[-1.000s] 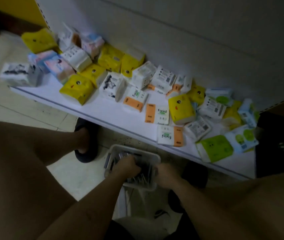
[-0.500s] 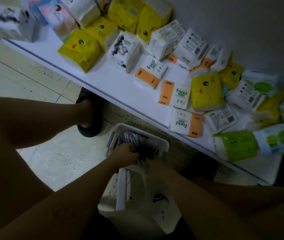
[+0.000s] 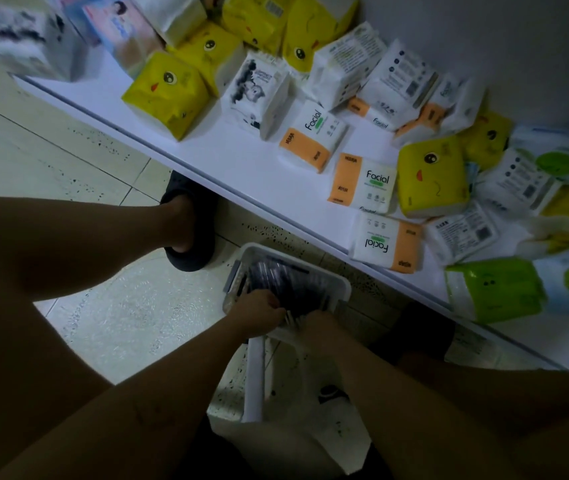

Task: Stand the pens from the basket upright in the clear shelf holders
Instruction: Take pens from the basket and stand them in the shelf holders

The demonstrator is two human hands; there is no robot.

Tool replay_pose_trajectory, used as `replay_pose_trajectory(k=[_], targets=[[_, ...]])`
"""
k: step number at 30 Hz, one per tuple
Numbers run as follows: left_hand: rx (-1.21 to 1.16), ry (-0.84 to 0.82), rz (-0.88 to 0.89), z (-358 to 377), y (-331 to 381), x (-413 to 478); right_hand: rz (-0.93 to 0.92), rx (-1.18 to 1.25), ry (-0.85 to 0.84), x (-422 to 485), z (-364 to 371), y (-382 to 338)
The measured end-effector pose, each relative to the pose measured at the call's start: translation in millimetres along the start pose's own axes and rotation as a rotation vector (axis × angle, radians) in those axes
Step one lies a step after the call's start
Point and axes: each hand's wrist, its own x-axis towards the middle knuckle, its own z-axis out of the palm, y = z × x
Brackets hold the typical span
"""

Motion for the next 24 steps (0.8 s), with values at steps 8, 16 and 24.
replay_pose_trajectory(k=[8, 16, 24], targets=[[0.024, -0.101, -0.031, 26, -5, 41, 0.016, 0.357, 0.277, -36, -24, 23], [0.155, -0.204, -0.018, 47, -13, 69, 0.152, 0.609, 0.29, -75, 1, 44], [0.283, -0.242, -0.109, 68, -2, 82, 0.155, 0.659, 0.24, -74, 11, 34]])
